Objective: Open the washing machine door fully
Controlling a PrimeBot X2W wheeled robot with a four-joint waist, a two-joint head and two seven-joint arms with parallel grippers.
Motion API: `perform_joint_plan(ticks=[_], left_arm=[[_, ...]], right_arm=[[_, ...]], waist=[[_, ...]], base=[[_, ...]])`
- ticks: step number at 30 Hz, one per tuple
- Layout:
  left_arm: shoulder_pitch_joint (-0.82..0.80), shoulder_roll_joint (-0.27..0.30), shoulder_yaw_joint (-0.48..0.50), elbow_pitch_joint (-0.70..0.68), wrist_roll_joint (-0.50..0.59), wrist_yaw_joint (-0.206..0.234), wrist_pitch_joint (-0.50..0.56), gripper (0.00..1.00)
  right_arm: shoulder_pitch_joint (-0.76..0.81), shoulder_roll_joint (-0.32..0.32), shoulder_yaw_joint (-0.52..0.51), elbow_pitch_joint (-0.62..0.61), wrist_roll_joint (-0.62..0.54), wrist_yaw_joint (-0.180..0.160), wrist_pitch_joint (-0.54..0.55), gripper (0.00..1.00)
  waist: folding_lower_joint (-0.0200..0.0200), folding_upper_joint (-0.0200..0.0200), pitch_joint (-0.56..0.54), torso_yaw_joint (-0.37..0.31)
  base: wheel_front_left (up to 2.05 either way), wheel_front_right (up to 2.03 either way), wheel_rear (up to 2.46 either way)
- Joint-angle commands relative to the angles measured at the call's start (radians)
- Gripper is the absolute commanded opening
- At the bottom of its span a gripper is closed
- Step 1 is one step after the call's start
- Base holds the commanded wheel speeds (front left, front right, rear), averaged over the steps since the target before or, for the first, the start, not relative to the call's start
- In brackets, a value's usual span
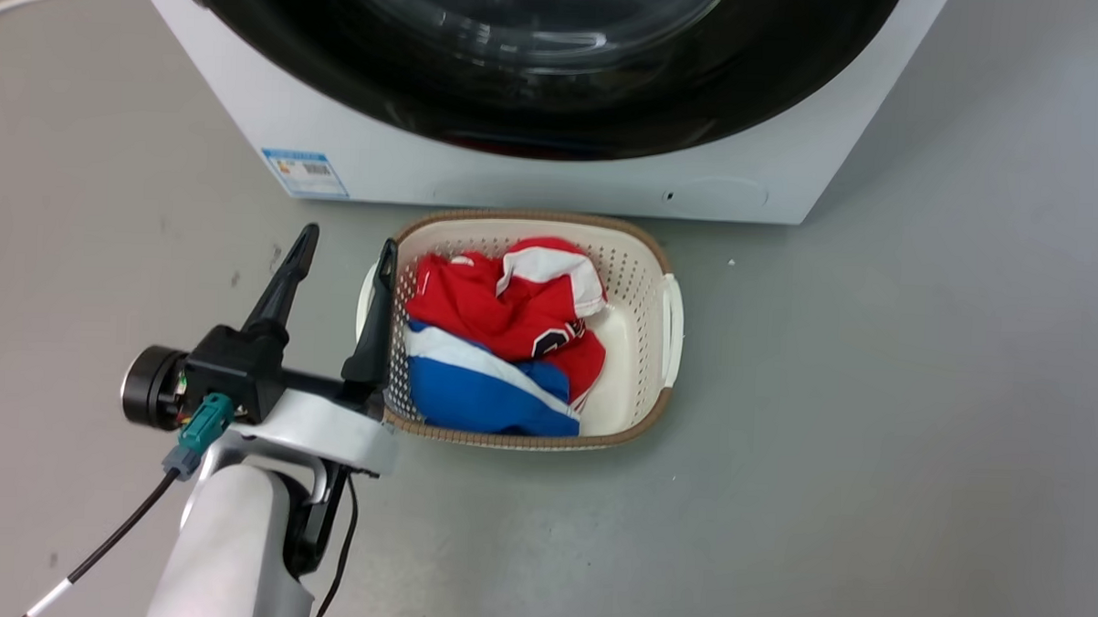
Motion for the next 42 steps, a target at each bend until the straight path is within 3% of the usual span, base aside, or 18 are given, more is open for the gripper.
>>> perform_joint_plan(ticks=[1, 8, 19, 31, 42], left_arm=[[-0.027, 0.000, -0.009, -0.013, -0.006, -0.002, -0.003, 1.00], [-0.072, 0.000, -0.026, -0.048, -0.014, -0.001, -0.003, 1.00], [-0.108, -0.006, -0.031, -0.078, -0.018, -0.001, -0.003, 1.00], [-0.116, -0.015, -0.022, -0.080, -0.018, -0.001, -0.003, 1.00], [-0.073, -0.020, -0.032, -0.053, -0.008, -0.001, -0.002, 1.00]], right_arm=[[-0.085, -0.025, 0.037, 0.035, -0.013, 0.000, 0.029, 0.00], [-0.370, -0.062, 0.178, 0.175, -0.085, 0.000, 0.108, 0.00], [-0.681, 0.015, 0.328, 0.399, -0.213, 0.000, 0.173, 0.00], [-0.760, 0.066, 0.379, 0.482, -0.259, 0.000, 0.243, 0.00], [-0.647, 0.046, 0.408, 0.455, -0.253, 0.000, 0.393, 0.00]], waist=[[-0.0001, 0.0000, 0.046, 0.020], [-0.0001, 0.0000, 0.120, 0.044], [-0.0001, 0.0000, 0.197, 0.071], [-0.0001, 0.0000, 0.220, 0.076], [-0.0001, 0.0000, 0.128, 0.065]], base=[[0.00, 0.00, 0.00], [0.00, 0.00, 0.00], [0.00, 0.00, 0.00], [0.00, 0.00, 0.00], [0.00, 0.00, 0.00]])
